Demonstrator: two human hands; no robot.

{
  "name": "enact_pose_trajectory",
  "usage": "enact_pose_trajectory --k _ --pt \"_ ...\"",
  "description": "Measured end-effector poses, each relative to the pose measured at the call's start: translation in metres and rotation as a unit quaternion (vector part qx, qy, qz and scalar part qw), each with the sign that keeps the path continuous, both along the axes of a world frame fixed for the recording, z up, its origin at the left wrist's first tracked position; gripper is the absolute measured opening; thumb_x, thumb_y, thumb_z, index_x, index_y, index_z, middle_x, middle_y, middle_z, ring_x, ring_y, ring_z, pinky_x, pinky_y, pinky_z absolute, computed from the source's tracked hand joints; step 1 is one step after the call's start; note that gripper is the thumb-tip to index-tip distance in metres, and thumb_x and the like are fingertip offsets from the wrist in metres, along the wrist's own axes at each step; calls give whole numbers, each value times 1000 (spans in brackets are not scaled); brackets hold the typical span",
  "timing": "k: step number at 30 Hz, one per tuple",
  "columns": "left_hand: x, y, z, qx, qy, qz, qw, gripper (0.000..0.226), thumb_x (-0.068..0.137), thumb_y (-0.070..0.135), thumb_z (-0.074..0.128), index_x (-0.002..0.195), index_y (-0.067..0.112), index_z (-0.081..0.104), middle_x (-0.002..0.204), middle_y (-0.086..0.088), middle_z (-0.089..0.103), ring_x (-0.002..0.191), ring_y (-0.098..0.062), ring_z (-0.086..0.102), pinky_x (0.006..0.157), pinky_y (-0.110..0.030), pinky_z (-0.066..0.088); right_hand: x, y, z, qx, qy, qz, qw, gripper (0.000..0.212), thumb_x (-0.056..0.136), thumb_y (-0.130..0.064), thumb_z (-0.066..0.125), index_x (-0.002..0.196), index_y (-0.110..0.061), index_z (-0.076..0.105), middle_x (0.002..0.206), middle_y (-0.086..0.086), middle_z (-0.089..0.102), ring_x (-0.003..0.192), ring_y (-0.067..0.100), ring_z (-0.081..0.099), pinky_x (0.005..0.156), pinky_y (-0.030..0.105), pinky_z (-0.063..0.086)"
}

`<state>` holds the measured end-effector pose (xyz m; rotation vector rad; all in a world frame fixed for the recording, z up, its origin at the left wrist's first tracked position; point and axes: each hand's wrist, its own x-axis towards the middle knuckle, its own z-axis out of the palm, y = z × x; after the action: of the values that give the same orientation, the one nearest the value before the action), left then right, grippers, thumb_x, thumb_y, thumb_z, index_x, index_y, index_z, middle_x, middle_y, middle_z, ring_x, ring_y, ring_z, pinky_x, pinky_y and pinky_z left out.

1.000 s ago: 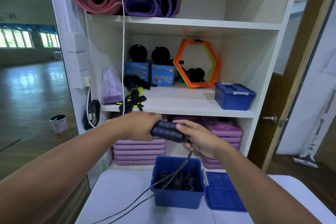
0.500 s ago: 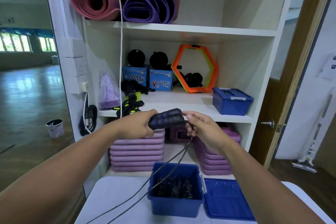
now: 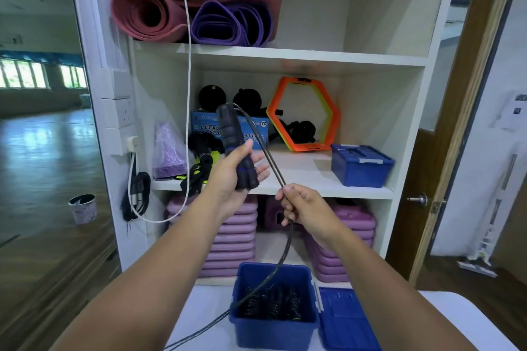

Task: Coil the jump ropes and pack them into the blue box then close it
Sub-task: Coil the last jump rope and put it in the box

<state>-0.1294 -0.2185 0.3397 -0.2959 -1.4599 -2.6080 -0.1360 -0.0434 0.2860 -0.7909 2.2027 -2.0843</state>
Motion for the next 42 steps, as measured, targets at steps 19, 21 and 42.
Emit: enact_pose_trajectory --k 19,21,42 --pt "-21 -40 9 -743 77 129 653 48 92 48 58 115 18 29 88 -2 57 81 -23 58 74 -37 42 11 39 36 407 161 -80 895 13 97 -33 59 95 -24 69 86 -3 68 68 5 55 65 22 43" --pt "-10 -46 4 -788 94 69 605 45 94 47 56 117 20 29 85 -4 59 78 -24 58 70 -37 43 12 49 48 424 189 -102 880 14 96 -33 61 96 -23 70 87 -10 68 78 5 59 66 18 41" --pt "58 -19 -2 -727 218 -94 645 72 62 60 85 120 44 45 99 15 64 92 -12 60 85 -35 50 12 57 65 252 185 -98 945 10 85 -32 73 75 -32 73 68 -21 66 65 -2 52 64 15 41"
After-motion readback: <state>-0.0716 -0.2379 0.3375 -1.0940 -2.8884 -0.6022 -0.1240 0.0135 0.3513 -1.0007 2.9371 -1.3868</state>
